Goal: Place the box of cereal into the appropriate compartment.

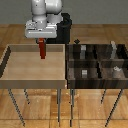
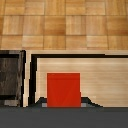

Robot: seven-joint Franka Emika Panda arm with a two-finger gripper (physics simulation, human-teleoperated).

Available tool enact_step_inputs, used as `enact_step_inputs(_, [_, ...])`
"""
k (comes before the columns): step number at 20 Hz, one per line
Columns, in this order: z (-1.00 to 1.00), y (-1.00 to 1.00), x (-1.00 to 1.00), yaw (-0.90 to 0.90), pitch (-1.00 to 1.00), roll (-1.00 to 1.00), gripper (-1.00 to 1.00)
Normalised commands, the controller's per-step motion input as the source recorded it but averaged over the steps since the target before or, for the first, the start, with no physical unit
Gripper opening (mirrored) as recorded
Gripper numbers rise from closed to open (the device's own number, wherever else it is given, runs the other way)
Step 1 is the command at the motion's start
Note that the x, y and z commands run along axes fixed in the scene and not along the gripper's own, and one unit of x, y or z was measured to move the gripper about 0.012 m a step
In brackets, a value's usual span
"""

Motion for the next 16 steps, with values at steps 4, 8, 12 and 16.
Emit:
enact_step_inputs(4, [0.0,1.0,0.0,0.0,0.0,0.0,-1.0])
enact_step_inputs(8, [0.0,1.0,0.0,0.0,0.0,0.0,-1.0])
enact_step_inputs(12, [0.0,1.0,0.0,0.0,0.0,0.0,-1.0])
enact_step_inputs(16, [0.0,1.0,0.0,0.0,0.0,0.0,-1.0])
